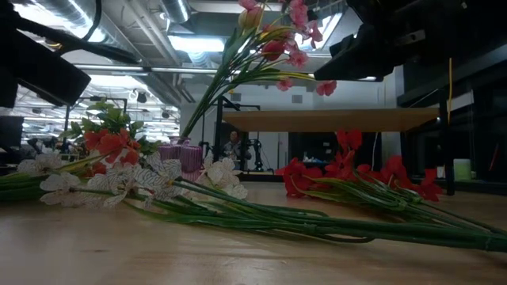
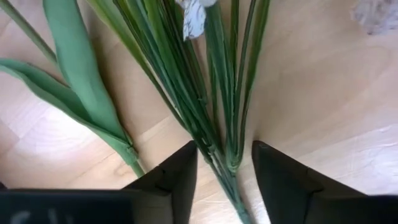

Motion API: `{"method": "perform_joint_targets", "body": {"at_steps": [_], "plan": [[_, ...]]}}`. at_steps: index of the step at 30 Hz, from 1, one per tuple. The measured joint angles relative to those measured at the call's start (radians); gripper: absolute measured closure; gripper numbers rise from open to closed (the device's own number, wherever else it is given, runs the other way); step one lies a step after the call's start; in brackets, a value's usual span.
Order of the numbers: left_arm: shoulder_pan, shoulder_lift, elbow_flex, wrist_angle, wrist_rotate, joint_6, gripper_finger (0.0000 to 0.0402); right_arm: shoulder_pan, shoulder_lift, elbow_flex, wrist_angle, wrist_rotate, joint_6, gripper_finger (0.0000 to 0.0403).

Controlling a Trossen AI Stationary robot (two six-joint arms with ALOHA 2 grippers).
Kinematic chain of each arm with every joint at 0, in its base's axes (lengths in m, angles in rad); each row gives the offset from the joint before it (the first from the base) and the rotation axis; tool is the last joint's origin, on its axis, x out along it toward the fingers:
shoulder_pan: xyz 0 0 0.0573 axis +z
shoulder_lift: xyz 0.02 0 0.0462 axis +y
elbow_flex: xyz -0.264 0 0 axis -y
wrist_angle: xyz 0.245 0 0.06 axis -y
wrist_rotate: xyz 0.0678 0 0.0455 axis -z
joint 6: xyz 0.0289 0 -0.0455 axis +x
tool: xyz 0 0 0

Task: Pick and place flowers into a vace then onto a shelf
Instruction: Put the orange flowers into the purple vase

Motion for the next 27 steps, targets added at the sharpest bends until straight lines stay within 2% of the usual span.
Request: {"method": "perform_joint_targets", "body": {"at_steps": [7,10,17,20,27], "plan": [[-0.001,0.002,0.0,0.018,-0.019,-0.028,0.035,0.001,0.0,0.0,0.0,0.0,0.0,0.0398],[-0.006,0.002,0.0,0.0,-0.065,-0.092,0.0387,0.001,0.0,0.0,0.0,0.0,0.0,0.0398],[-0.024,-0.01,-0.005,-0.054,-0.16,-0.22,0.0393,0.001,0.0,0.0,0.0,0.0,0.0,0.0398],[-0.028,-0.032,-0.016,-0.138,-0.209,-0.272,0.0395,0.001,0.0,0.0,0.0,0.0,0.0,0.0398],[-0.032,-0.112,-0.009,-0.203,-0.314,-0.297,0.0396,0.001,0.0,0.0,0.0,0.0,0.0,0.0398]]}}
